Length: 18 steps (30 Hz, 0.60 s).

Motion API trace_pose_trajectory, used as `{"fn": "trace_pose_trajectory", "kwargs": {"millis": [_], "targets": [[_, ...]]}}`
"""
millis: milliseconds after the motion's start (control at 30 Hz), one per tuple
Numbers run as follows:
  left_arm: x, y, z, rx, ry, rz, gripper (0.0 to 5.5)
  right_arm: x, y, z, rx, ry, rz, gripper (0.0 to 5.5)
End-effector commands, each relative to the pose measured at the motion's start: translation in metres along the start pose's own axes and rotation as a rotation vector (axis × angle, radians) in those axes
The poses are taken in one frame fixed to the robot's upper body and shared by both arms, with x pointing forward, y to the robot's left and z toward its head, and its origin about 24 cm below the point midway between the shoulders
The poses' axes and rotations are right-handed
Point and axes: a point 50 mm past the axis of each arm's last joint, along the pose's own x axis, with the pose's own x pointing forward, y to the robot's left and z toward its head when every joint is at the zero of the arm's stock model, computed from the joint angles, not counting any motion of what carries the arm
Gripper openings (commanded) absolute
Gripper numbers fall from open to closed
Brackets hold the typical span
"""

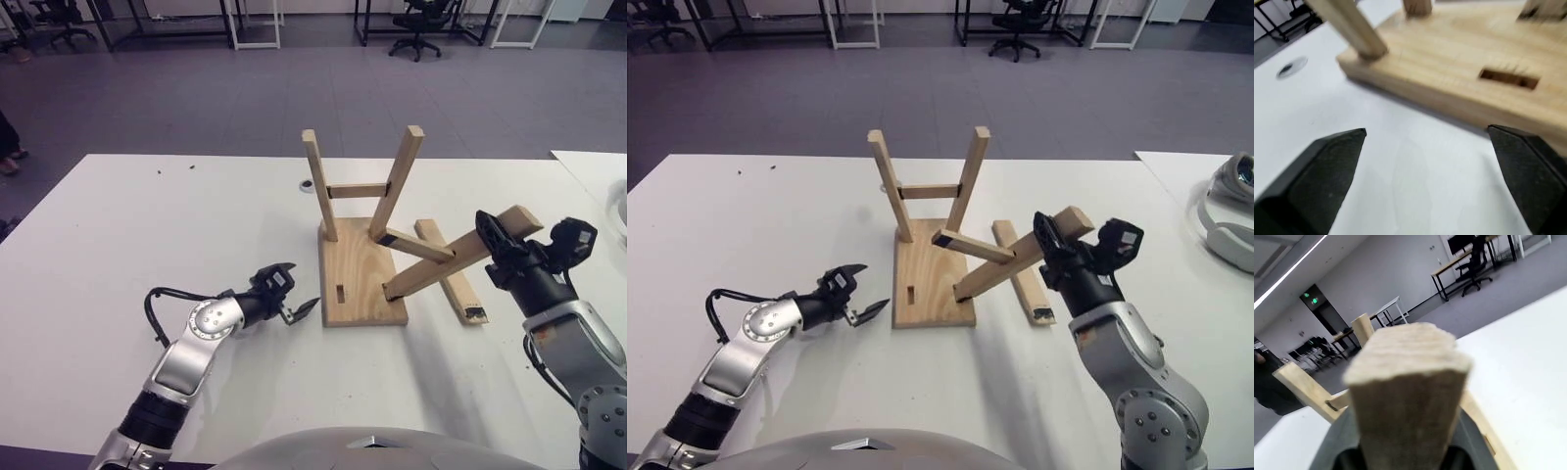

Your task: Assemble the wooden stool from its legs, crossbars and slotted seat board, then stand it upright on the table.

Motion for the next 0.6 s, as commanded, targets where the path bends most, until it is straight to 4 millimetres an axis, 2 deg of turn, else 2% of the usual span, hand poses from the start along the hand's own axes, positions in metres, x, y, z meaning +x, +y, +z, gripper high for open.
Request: {"fn": "trace_pose_trajectory", "kwargs": {"millis": [33, 133, 233, 333, 467, 600], "targets": [[-0.001, 0.004, 0.016, -0.039, -0.043, 0.007, 4.58, 0.007, -0.001, -0.003, -0.156, 0.046, -0.043, 1.04], [-0.006, 0.011, 0.022, -0.073, -0.067, 0.045, 4.58, 0.012, -0.008, -0.027, -0.223, 0.182, -0.06, 1.04], [-0.014, 0.023, 0.027, -0.089, -0.085, 0.104, 4.58, 0.019, -0.002, -0.058, -0.273, 0.354, 0.014, 1.04], [-0.02, 0.031, 0.028, -0.092, -0.079, 0.142, 4.58, 0.011, -0.007, -0.087, -0.264, 0.498, 0.009, 1.05], [-0.022, 0.031, 0.027, -0.097, -0.077, 0.151, 4.58, 0.007, -0.013, -0.09, -0.215, 0.512, -0.025, 1.05], [-0.02, 0.028, 0.029, -0.103, -0.085, 0.152, 4.58, -0.024, -0.04, -0.111, -0.126, 0.674, -0.178, 1.05]]}}
